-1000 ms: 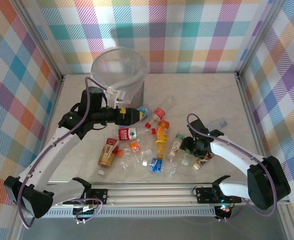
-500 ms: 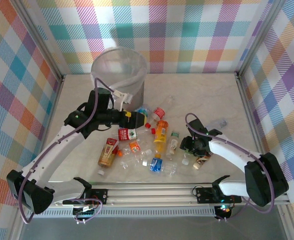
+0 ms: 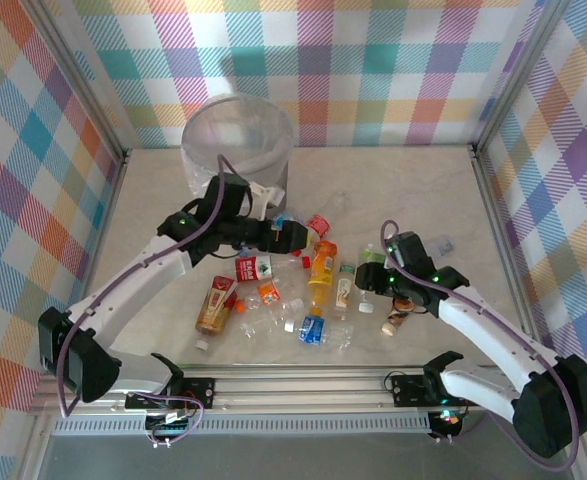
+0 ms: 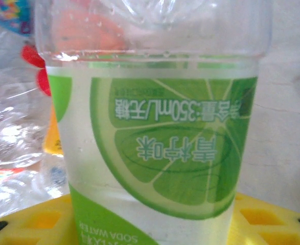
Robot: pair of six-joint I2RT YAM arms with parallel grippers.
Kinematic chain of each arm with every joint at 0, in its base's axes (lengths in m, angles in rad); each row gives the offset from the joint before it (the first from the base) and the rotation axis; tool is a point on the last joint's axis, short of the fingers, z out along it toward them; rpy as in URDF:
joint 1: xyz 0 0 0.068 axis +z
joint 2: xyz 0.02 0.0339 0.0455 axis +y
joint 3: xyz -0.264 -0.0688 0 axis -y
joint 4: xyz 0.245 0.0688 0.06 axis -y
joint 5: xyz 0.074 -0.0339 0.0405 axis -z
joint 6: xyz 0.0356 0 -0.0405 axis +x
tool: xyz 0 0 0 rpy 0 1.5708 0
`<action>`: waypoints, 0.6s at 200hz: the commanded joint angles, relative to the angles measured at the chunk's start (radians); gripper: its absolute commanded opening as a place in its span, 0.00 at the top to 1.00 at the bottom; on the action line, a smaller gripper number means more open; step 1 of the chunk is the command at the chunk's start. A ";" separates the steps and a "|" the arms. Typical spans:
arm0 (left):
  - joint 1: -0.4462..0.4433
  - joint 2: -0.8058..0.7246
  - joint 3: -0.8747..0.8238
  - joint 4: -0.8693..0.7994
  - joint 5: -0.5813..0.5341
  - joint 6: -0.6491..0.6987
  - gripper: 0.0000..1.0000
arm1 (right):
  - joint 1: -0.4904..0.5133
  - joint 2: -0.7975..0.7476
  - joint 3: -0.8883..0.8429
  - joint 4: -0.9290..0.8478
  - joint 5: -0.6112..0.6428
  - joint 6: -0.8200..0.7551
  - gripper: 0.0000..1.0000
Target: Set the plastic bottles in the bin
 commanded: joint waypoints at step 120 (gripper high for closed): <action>-0.128 0.210 0.068 0.296 -0.022 -0.223 0.07 | 0.012 -0.003 0.159 0.072 -0.296 -0.177 0.49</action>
